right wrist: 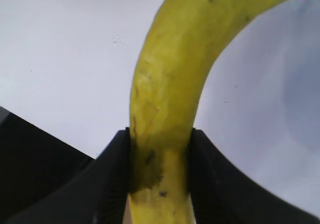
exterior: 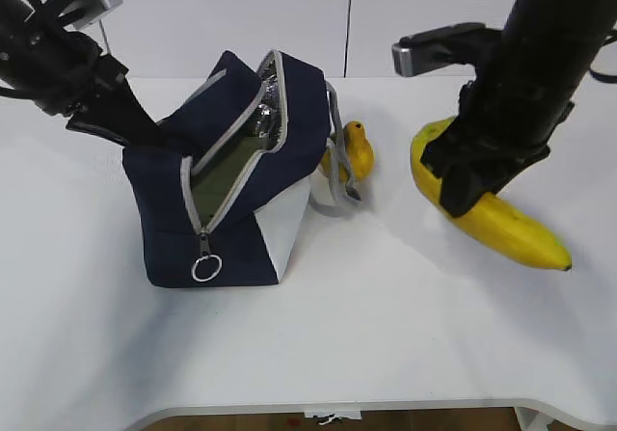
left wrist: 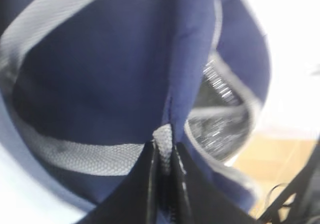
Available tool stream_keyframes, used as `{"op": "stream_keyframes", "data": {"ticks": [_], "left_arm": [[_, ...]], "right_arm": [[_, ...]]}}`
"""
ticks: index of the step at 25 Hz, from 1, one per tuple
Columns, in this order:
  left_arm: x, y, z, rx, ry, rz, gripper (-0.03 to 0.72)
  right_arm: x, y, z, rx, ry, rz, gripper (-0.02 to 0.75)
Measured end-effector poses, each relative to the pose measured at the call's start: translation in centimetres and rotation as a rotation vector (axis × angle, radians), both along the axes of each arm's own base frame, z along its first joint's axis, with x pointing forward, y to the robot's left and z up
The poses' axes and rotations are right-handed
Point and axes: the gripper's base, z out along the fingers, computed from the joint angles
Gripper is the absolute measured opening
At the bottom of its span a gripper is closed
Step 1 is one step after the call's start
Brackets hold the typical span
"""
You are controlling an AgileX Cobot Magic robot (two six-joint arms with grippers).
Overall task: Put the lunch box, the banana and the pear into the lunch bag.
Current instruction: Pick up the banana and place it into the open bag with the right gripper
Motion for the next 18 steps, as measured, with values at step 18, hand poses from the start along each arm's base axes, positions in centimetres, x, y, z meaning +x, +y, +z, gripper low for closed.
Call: {"op": "stream_keyframes", "data": {"ticks": [18], "left_arm": [[-0.1, -1.5, 3.0, -0.267, -0.006, 0.08, 0.013]], "right_arm": [[2.0, 4.2, 11.2, 0.633, -0.36, -0.12, 0.262]]}}
